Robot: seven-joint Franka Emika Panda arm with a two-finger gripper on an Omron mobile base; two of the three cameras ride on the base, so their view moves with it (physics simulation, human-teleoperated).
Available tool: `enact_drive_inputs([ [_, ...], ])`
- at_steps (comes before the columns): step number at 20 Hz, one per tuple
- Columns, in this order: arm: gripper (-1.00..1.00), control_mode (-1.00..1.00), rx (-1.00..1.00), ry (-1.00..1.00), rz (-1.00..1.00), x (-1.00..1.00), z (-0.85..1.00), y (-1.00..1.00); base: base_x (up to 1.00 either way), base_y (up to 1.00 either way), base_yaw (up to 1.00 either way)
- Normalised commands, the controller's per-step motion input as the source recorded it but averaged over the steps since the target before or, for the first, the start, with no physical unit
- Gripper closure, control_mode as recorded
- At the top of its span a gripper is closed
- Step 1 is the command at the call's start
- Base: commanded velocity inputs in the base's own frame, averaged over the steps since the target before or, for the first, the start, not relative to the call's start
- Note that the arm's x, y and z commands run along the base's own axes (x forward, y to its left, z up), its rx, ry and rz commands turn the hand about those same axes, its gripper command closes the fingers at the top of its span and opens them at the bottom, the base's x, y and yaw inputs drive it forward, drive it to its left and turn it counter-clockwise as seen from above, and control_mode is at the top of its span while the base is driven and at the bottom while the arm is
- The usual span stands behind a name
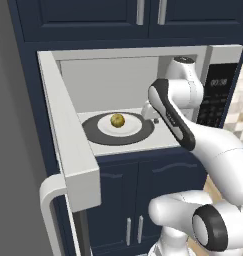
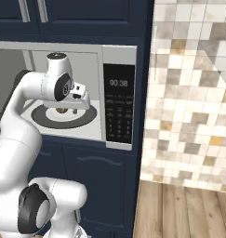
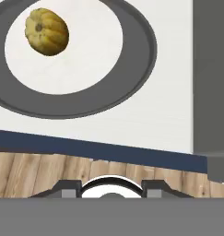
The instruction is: Pick the squash from the microwave and place it on plate located on the counter.
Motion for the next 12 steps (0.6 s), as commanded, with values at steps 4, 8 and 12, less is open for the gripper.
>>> enact_drive_inputs([
  [4, -1.00, -1.00, 0.00, -0.12, 0.00, -0.16, 0.05, 0.07, 0.00, 0.00, 0.00],
  [8, -1.00, -1.00, 0.00, -0.38, 0.00, -0.24, 0.41, 0.58, 0.00, 0.00, 0.00],
  [12, -1.00, -1.00, 0.00, -0.30, 0.00, -0.06, 0.39, 0.73, 0.00, 0.00, 0.00],
])
